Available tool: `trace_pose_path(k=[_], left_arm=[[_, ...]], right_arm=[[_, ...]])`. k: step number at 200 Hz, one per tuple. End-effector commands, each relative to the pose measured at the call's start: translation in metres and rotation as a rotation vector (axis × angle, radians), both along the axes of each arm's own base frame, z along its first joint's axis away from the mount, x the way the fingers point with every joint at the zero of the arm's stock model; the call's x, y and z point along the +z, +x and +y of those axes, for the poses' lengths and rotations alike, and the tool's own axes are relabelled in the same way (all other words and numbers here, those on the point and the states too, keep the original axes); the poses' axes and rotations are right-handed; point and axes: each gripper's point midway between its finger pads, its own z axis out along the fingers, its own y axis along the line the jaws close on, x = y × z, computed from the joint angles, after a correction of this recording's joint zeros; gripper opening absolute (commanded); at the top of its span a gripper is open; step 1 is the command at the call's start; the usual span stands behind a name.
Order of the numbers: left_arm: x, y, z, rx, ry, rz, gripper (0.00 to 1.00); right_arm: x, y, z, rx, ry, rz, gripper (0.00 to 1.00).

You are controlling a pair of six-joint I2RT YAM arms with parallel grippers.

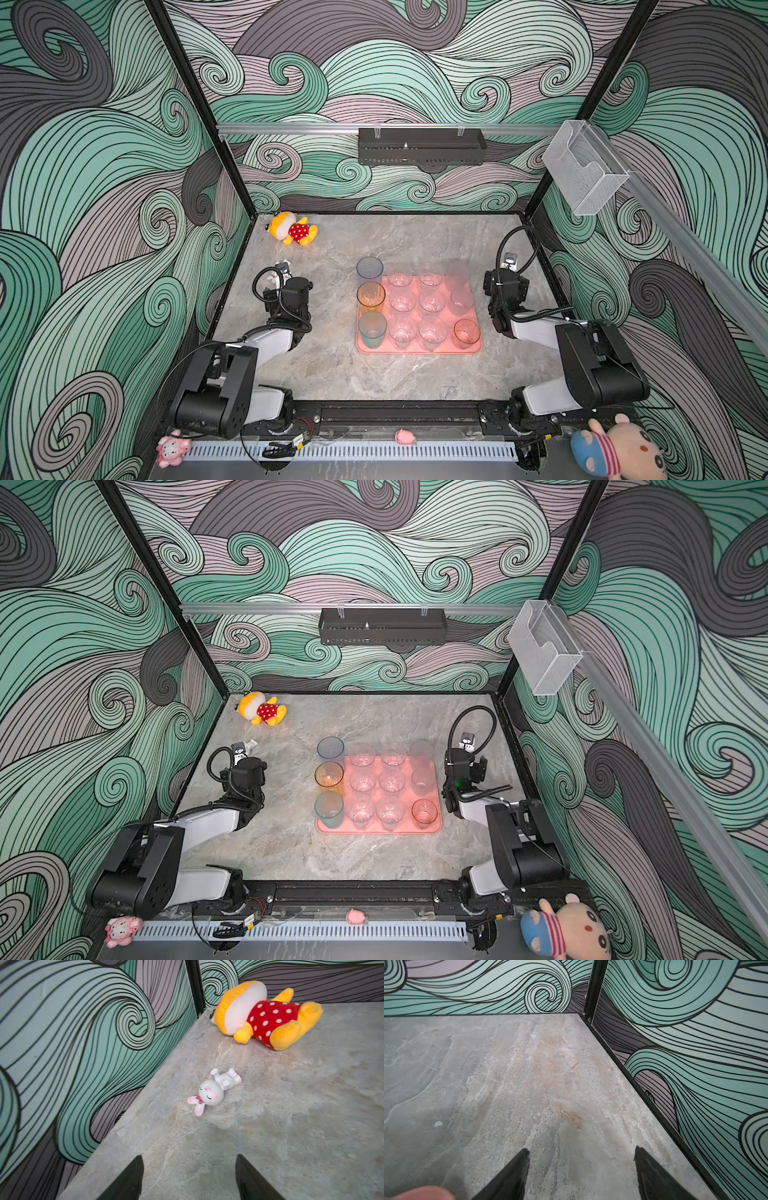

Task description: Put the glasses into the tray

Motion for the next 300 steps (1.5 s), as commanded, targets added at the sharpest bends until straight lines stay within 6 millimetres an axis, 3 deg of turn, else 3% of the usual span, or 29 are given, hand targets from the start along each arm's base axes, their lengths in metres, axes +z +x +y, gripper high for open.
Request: trace_pose_path(k=[1, 19, 44, 70, 106, 113, 116, 117, 122, 143, 154, 167, 182, 300], left_arm=[[0.028, 0.027, -0.004, -0.066, -0.054, -0.132, 0.72], [0.016, 0.033, 0.001, -0.083, -0.106, -0.113, 0.73], [-0.001, 0.044, -0.011, -0.168, -0.115, -0.06, 0.71], [-0.006, 0.048, -0.012, -0.197, -0.143, -0.049, 0.7], [-0.02, 0.049, -0.007, -0.206, -0.188, -0.042, 0.71], [-0.018, 0.05, -0.007, -0.21, -0.207, -0.042, 0.74], [-0.019, 0.051, -0.007, -0.216, -0.207, -0.047, 0.86], [-0.018, 0.051, -0.007, -0.218, -0.205, -0.053, 0.95], [-0.019, 0.052, -0.007, -0.227, -0.203, -0.056, 0.98], [-0.018, 0.046, -0.001, -0.202, -0.227, -0.079, 0.99], [-0.018, 0.045, -0.001, -0.2, -0.235, -0.074, 0.99], [-0.018, 0.046, -0.001, -0.201, -0.233, -0.077, 0.99], [-0.018, 0.046, 0.0, -0.199, -0.234, -0.078, 0.99], [-0.018, 0.049, -0.004, -0.198, -0.207, -0.054, 0.99]], right_arm=[[0.006, 0.012, 0.007, 0.058, 0.019, -0.03, 0.83], [0.002, 0.016, 0.008, 0.074, 0.029, -0.006, 0.85], [0.001, 0.017, 0.011, 0.101, 0.041, -0.007, 0.88], [0.0, 0.017, 0.012, 0.133, 0.071, -0.022, 0.99], [-0.001, 0.015, 0.011, 0.155, 0.105, -0.038, 1.0], [-0.001, 0.015, 0.011, 0.155, 0.105, -0.04, 1.0], [-0.001, 0.014, 0.011, 0.156, 0.106, -0.039, 1.0], [-0.001, 0.015, 0.011, 0.157, 0.106, -0.04, 1.0], [-0.001, 0.015, 0.011, 0.159, 0.108, -0.04, 1.0], [-0.008, 0.012, 0.017, 0.23, 0.152, -0.053, 1.0], [-0.003, 0.01, 0.015, 0.236, 0.132, -0.164, 1.0], [-0.011, 0.006, 0.015, 0.227, 0.159, -0.08, 1.0], [-0.006, 0.009, 0.015, 0.239, 0.143, -0.145, 1.0], [-0.008, 0.01, 0.019, 0.247, 0.14, -0.093, 1.0]])
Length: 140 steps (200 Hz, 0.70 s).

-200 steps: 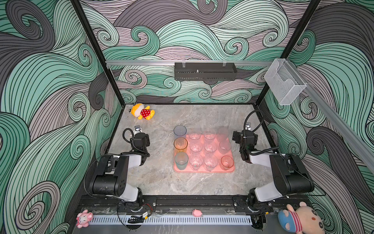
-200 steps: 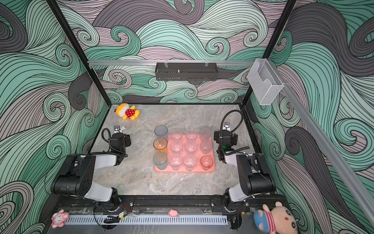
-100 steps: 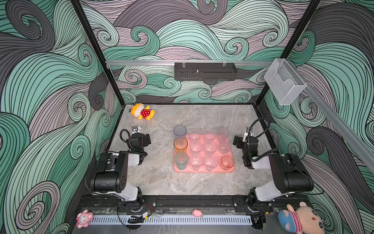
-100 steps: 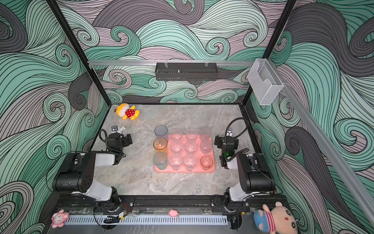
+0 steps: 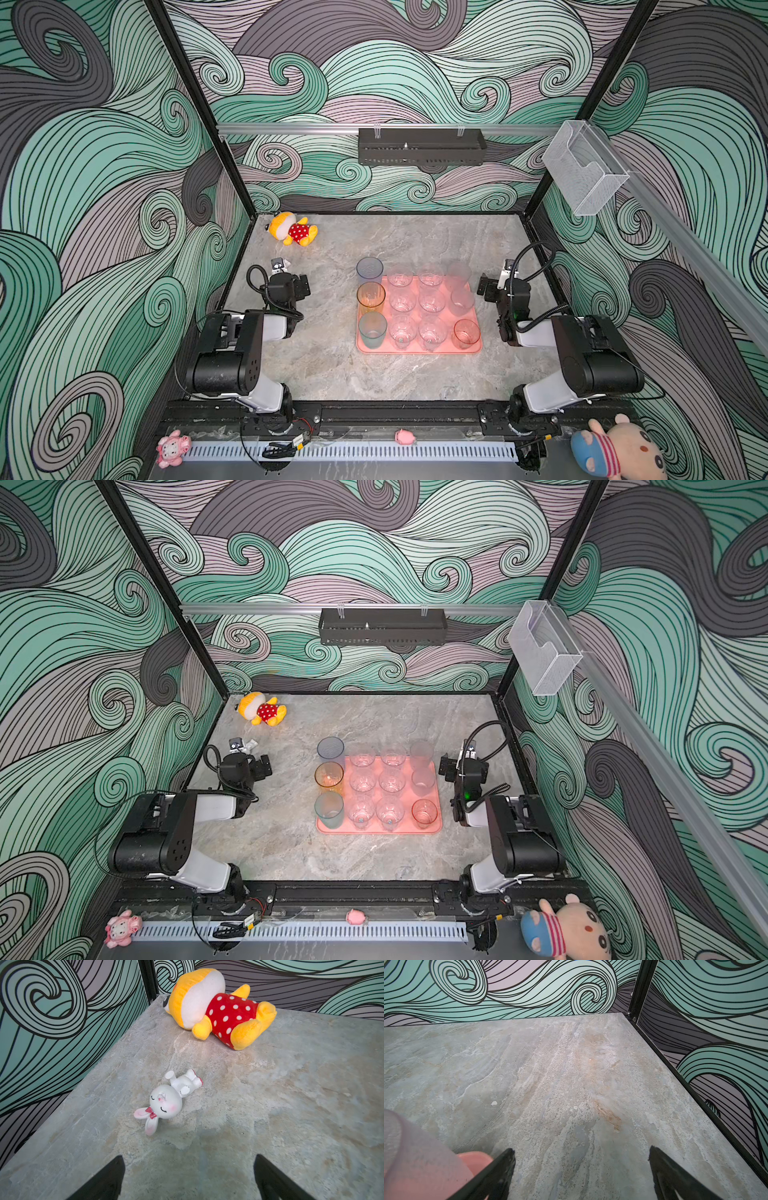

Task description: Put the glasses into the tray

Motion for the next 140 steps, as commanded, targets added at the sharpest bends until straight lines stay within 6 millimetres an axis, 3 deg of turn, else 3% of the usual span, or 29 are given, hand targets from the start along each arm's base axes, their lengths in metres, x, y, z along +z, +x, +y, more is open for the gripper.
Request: trace_pose_path(k=[1, 121, 140], left_arm=[[0.013, 0.006, 0.0, 0.004, 0.011, -0.034, 0.99], [0.014, 0.007, 0.0, 0.004, 0.011, -0.035, 0.99], [0.013, 0.007, 0.0, 0.004, 0.011, -0.034, 0.99]], right_arm=[[0.012, 0.006, 0.003, 0.012, -0.005, -0.032, 1.0], [0.011, 0.007, 0.006, 0.015, -0.026, -0.029, 1.0], [0.012, 0.009, 0.014, 0.043, -0.045, -0.03, 1.0]])
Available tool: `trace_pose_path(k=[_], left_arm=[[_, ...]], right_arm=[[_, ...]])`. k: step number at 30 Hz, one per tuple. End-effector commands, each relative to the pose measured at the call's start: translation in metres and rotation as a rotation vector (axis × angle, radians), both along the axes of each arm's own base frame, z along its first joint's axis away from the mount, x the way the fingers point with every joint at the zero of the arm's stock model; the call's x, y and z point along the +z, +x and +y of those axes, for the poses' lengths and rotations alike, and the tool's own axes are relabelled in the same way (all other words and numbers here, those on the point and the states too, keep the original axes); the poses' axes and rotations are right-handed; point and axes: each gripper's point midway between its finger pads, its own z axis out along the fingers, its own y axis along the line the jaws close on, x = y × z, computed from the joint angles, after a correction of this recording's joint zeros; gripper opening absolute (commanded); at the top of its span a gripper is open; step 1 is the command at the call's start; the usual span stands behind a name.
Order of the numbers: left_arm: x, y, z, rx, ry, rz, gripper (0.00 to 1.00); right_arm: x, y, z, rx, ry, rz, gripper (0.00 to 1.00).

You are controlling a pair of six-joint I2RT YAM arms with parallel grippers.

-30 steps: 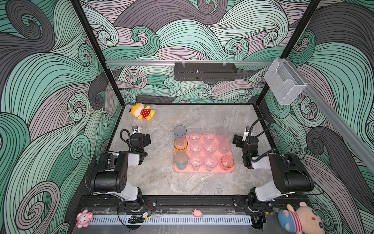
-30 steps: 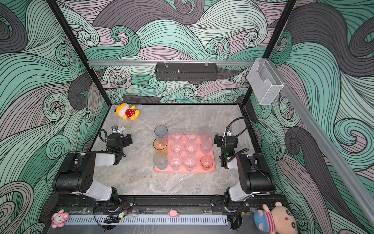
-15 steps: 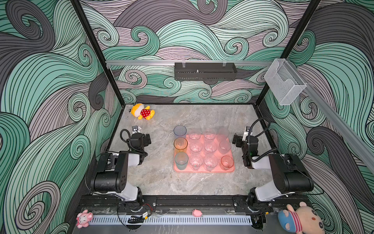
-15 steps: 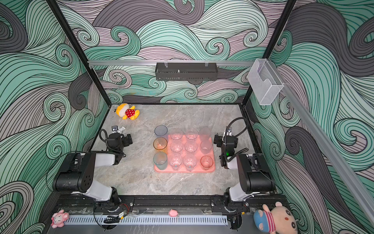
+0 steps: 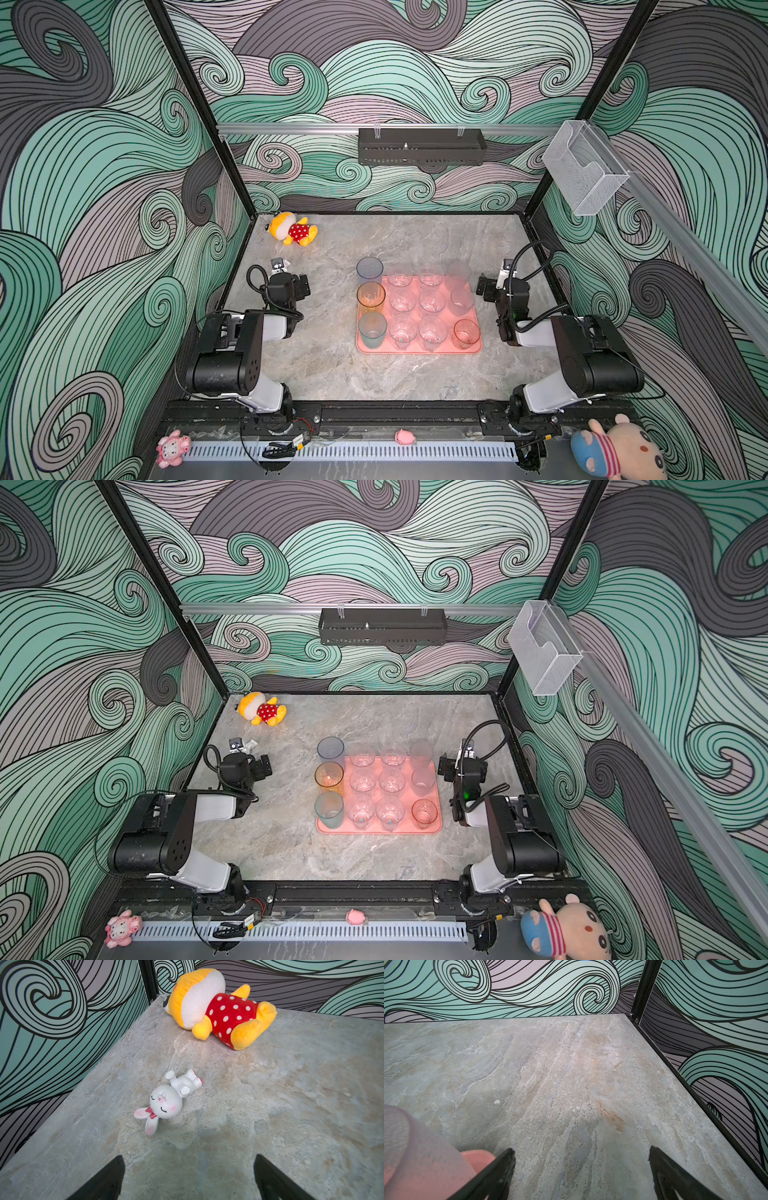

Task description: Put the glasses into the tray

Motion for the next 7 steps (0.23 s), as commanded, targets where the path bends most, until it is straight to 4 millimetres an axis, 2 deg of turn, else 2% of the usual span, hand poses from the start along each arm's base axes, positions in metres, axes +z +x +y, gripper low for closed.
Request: trace_pose_path(k=[1, 7], left_arm=[[0.0135, 0.0068, -0.0005, 0.003, 0.01, -0.035, 0.99], [0.0137, 0.0068, 0.0, 0.005, 0.011, -0.036, 0.99]], right_arm=[[0.0111, 0.0077, 0.0069, 0.02, -0.025, -0.034, 1.0], [0.0123, 0.0056, 0.0101, 0.033, -0.035, -0.043, 0.99]])
